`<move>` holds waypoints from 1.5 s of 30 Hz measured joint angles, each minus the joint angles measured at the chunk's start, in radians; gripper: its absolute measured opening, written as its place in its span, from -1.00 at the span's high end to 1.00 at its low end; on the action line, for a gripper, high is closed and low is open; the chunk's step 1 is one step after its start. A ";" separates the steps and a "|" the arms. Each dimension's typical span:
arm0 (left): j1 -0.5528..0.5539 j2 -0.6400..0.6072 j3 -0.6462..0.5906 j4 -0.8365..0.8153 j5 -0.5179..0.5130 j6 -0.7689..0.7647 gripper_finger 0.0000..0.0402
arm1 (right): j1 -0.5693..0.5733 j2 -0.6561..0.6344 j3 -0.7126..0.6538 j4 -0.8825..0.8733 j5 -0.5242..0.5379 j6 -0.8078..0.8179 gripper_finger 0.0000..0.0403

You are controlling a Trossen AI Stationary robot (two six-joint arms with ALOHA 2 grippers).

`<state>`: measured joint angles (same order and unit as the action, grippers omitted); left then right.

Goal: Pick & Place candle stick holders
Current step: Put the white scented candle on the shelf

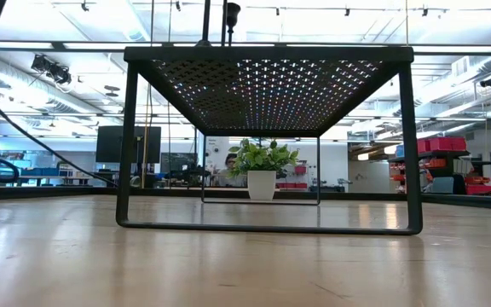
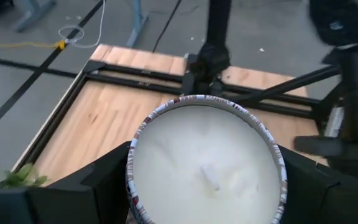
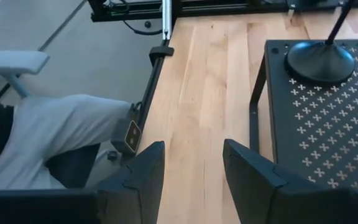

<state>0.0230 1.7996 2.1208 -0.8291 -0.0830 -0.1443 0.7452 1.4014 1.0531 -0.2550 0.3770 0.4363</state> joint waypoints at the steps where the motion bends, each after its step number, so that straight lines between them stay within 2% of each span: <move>1: 0.019 0.000 0.000 -0.011 0.017 0.009 -0.46 | 0.000 0.000 0.000 0.000 0.000 -0.010 0.19; 6: 0.103 0.000 0.001 -0.101 0.060 0.063 -0.46 | -0.018 0.000 0.000 0.000 0.024 -0.102 0.19; 11: 0.162 0.000 0.001 -0.080 0.084 0.111 -0.46 | -0.047 0.000 0.000 -0.001 0.103 -0.135 0.19; 16: 0.214 0.005 0.036 -0.059 0.138 0.158 -0.46 | -0.072 0.000 0.000 -0.006 0.103 -0.138 0.19; 25: 0.319 0.043 0.050 -0.112 0.154 0.188 -0.46 | -0.095 0.000 0.000 -0.022 0.105 -0.131 0.19; 31: 0.396 0.069 0.048 -0.119 0.242 0.195 -0.46 | -0.096 0.000 0.000 -0.033 0.105 -0.131 0.19; 36: 0.430 0.081 0.050 -0.121 0.293 0.257 -0.46 | -0.096 0.000 0.000 -0.041 0.105 -0.131 0.19; 40: 0.442 0.102 0.049 -0.127 0.380 0.341 -0.46 | -0.096 0.000 0.000 -0.048 0.117 -0.131 0.19; 45: 0.454 0.130 0.048 -0.136 0.398 0.412 -0.46 | -0.096 0.000 0.000 -0.074 0.149 -0.110 0.19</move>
<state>0.4774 1.9297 2.1693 -0.9647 0.3146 0.2681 0.6491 1.4010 1.0531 -0.3289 0.5264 0.3263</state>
